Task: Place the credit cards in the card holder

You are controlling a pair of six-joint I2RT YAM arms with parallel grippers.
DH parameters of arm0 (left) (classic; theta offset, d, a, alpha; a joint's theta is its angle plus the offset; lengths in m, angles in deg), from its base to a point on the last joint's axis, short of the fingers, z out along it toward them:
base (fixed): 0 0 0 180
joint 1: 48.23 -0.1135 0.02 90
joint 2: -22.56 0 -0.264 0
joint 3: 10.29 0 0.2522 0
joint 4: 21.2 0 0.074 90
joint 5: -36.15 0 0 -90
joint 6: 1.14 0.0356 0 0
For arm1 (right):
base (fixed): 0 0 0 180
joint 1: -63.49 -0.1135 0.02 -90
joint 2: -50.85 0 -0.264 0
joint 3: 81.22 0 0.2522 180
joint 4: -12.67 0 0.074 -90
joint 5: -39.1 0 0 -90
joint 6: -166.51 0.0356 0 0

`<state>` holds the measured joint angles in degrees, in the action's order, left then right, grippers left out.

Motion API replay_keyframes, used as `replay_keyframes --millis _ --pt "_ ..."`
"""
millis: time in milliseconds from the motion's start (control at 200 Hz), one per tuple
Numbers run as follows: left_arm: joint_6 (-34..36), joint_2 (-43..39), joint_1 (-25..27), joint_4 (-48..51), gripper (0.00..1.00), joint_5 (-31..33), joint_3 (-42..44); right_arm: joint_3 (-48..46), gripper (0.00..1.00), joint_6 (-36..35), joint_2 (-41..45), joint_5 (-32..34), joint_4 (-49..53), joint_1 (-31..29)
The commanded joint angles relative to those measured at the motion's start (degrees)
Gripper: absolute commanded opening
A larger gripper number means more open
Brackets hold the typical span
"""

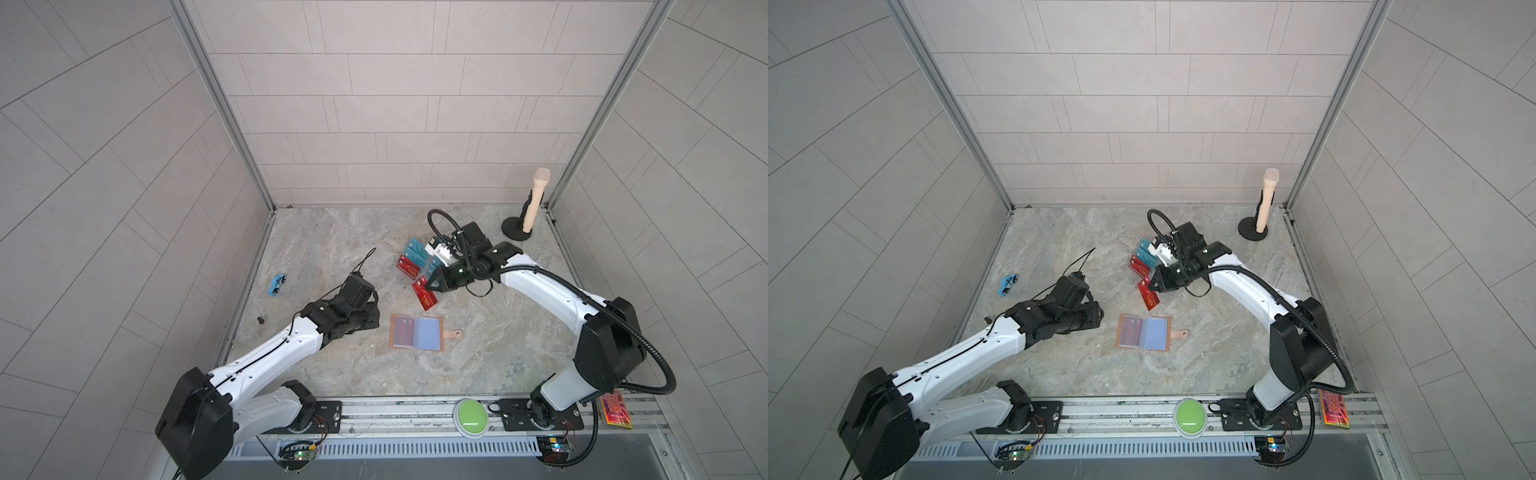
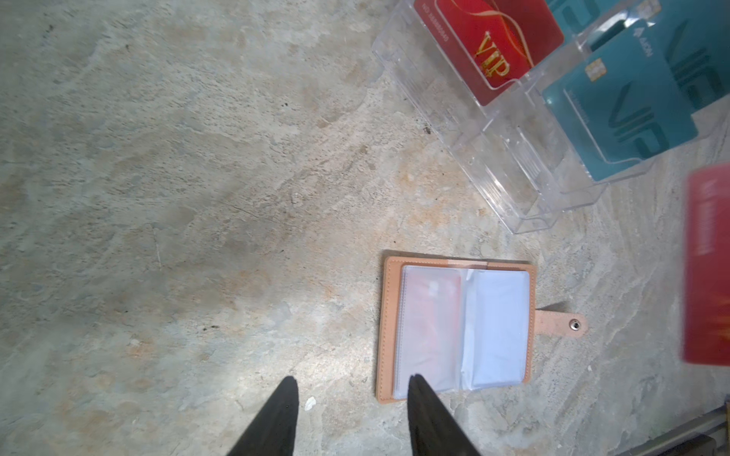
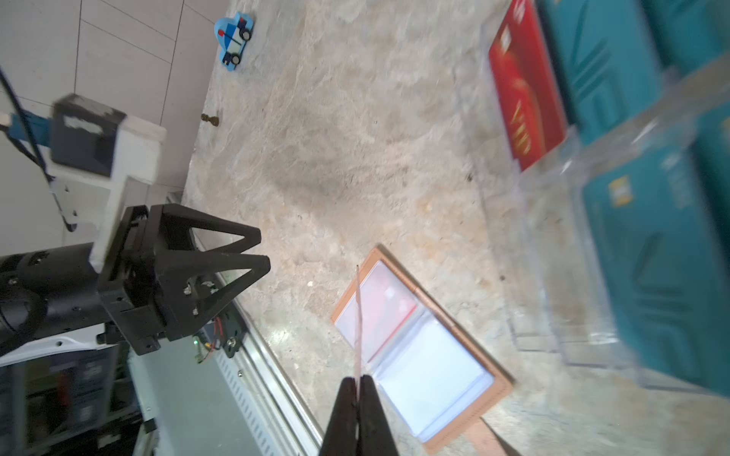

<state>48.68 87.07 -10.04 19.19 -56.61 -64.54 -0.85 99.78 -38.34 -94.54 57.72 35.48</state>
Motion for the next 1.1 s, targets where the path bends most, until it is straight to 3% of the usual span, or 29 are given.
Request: replay_keyframes --millis 0,220,395,671,1096 --pt "-1.0 1.2 0.9 -4.0 0.44 -0.8 -0.1 -8.3 0.0 11.5 2.7 -8.1 -12.6 -0.3" --pt "-2.1 7.1 2.2 -10.8 0.37 -3.9 0.5 -21.2 0.0 20.7 4.0 -8.1 -24.5 -1.3" --pt "-3.2 11.4 2.3 -13.1 0.32 -4.5 0.8 -25.2 0.0 25.0 1.0 -7.5 -32.3 -1.5" --pt "-3.8 15.8 2.5 -16.8 0.25 -7.3 1.0 -26.2 0.0 24.7 -4.0 -8.6 -34.7 -1.5" --pt "-4.6 20.5 3.3 -18.2 0.2 -9.0 2.3 -28.7 0.0 25.2 -1.7 -8.4 -34.6 -1.4"
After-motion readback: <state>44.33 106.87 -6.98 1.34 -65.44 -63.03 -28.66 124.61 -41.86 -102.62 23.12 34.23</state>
